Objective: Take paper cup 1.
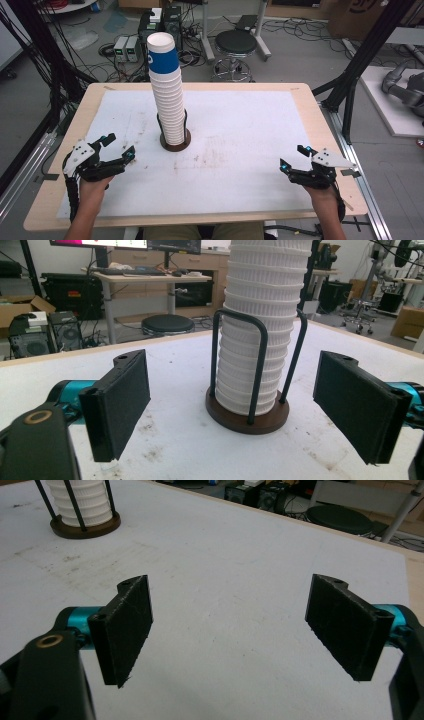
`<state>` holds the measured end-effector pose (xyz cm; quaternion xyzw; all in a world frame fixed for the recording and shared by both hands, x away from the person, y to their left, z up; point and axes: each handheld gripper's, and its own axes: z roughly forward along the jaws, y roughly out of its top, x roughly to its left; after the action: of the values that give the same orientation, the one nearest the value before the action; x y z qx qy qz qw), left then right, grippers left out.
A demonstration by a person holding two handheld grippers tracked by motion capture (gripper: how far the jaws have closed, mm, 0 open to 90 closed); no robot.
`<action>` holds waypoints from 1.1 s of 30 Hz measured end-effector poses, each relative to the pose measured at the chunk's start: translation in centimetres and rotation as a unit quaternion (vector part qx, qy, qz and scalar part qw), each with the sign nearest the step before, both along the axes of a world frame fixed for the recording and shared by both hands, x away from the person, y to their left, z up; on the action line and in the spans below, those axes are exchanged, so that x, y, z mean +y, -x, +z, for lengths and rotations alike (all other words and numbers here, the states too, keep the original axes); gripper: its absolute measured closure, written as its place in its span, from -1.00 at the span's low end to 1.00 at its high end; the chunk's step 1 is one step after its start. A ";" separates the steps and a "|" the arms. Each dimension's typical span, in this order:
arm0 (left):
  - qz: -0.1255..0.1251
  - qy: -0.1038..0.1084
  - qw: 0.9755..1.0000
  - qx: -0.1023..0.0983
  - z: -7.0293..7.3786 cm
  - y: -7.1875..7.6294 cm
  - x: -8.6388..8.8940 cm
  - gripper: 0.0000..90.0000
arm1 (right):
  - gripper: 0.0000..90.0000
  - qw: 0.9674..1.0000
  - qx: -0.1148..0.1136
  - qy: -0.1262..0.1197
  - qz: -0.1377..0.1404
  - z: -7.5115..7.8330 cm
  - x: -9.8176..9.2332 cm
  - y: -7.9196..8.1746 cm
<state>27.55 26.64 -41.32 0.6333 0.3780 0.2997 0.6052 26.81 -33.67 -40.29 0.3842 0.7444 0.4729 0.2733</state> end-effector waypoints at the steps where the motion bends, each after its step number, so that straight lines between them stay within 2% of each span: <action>1: 0.000 0.000 1.000 0.000 0.0 -0.1 0.0 -0.67 | -0.57 1.000 0.003 0.001 0.001 0.0 0.0 0.0; 10: -0.004 0.004 1.000 0.001 -0.1 -0.1 -0.1 -0.67 | -0.57 1.000 0.006 0.001 0.001 -0.3 -0.3 0.0; 13: -0.020 0.003 1.000 -0.002 0.0 -0.3 -0.1 -0.67 | -0.57 1.000 0.007 0.002 0.003 -0.3 -0.3 0.0; 15: -0.022 0.005 1.000 0.004 0.0 -0.3 -0.2 -0.67 | -0.57 1.000 0.011 -0.003 0.002 -0.4 -0.4 0.0; 19: -0.032 0.009 0.999 0.008 0.0 -0.3 -0.2 -0.67 | -0.57 1.000 0.012 0.005 0.000 -0.5 -0.4 0.4; 21: -0.037 0.017 0.999 0.015 0.2 -0.5 -0.2 -0.67 | -0.57 1.000 0.011 0.004 -0.001 -0.4 -0.5 0.4; 22: -0.046 0.031 0.998 0.018 0.8 -0.7 -0.4 -0.67 | -0.57 1.000 0.011 0.002 -0.003 -0.3 -0.5 0.4; 23: -0.050 0.036 0.998 0.016 1.1 -0.8 -0.5 -0.67 | -0.57 1.000 0.010 0.001 -0.004 -0.3 -0.5 0.4; 27: -0.061 0.046 0.997 0.010 2.3 -1.2 -0.7 -0.67 | -0.57 1.000 0.010 0.001 0.000 -0.4 -0.4 0.2; 29: -0.071 0.053 0.996 -0.002 3.7 -1.7 -0.8 -0.67 | -0.57 1.000 0.018 0.001 0.002 -0.5 -0.2 0.1; 30: -0.071 0.053 0.996 -0.002 3.7 -1.7 -0.8 -0.67 | -0.57 1.000 0.018 0.001 0.002 -0.5 -0.2 0.1; 31: -0.077 0.057 0.995 -0.008 4.9 -2.2 -0.9 -0.67 | -0.57 1.000 0.018 0.001 0.006 -0.4 0.0 0.0; 33: -0.084 0.058 0.995 -0.017 6.5 -2.6 -1.0 -0.67 | -0.57 1.000 0.016 0.002 0.009 -0.4 0.1 0.0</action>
<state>30.16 25.65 -34.78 0.6214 0.3297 0.2358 0.6705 26.83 -33.58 -40.64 0.3843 0.7534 0.4673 0.2577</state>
